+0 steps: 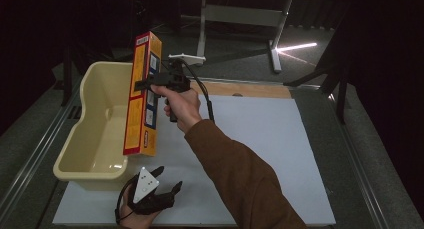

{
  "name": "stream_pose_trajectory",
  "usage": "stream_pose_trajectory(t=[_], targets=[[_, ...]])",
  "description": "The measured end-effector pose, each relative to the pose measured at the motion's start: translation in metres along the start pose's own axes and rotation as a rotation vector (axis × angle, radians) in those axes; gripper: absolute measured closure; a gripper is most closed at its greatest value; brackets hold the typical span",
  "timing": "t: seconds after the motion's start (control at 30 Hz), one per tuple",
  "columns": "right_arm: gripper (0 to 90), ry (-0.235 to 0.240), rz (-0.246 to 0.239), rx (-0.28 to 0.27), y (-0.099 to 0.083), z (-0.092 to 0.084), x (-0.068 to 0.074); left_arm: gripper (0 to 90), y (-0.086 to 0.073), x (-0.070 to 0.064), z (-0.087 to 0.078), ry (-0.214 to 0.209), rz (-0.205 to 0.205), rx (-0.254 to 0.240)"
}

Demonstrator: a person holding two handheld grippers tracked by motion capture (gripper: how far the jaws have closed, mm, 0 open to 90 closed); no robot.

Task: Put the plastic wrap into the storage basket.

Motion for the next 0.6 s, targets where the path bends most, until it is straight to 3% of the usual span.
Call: stream_pose_trajectory(t=[0.2, 0.6], targets=[[38.8, -0.021, -0.021, -0.005, -0.001, 0.010, 0.004, 26.4, 0.000, -0.001, 0.001, 0.003, 0.008, 0.000], [38.7, -0.003, 0.034, -0.001, 0.003, 0.034, 0.006, 26.5, -0.001, -0.003, 0.002, -0.015, 0.005, 0.000]])
Point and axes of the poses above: each handheld gripper's, and its own axes: z roughly forward along the jaws, y roughly out of its top, x roughly to its left, the point moved 9 cm from there along z, roughly forward along the jaws, and after that the axes turned 4 degrees about x, right-handed, at the moved point
